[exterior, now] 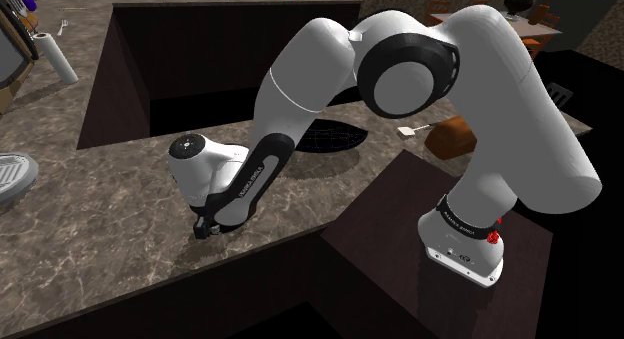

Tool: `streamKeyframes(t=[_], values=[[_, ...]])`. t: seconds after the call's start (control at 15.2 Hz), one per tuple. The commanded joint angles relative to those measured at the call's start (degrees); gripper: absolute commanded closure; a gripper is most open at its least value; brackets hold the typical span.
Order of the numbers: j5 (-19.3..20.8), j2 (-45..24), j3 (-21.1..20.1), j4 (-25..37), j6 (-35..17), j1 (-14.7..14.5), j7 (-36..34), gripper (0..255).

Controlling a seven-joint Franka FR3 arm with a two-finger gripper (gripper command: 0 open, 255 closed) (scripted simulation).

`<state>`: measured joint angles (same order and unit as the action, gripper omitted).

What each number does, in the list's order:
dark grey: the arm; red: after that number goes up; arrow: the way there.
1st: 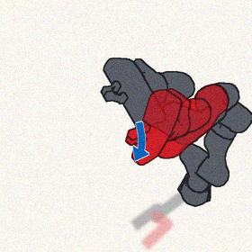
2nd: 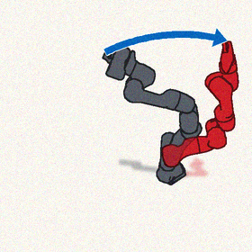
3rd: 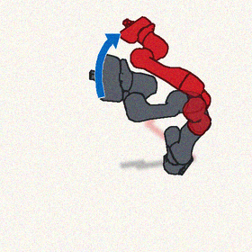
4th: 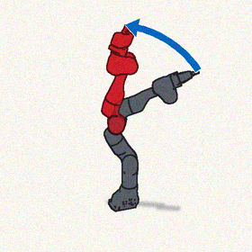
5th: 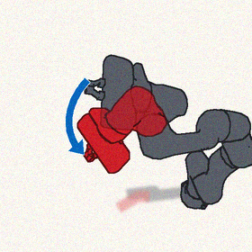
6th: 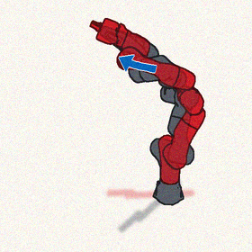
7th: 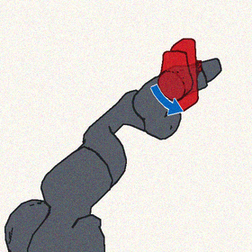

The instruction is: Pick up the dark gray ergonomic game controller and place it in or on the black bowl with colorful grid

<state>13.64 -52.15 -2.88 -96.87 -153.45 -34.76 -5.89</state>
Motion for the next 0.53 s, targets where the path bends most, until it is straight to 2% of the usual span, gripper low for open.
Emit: streamKeyframes(t=[0.0,0.13,0.2,0.46], values=[[0.0,0.0,0.0,0.0,0.0,0.0,0.0,0],[0.0,0.0,0.0,0.0,0.0,0.0,0.0,0],[0.0,0.0,0.0,0.0,0.0,0.0,0.0,255],[0.0,-0.1,0.0,0.1,0.0,0.0,0.0,255]])
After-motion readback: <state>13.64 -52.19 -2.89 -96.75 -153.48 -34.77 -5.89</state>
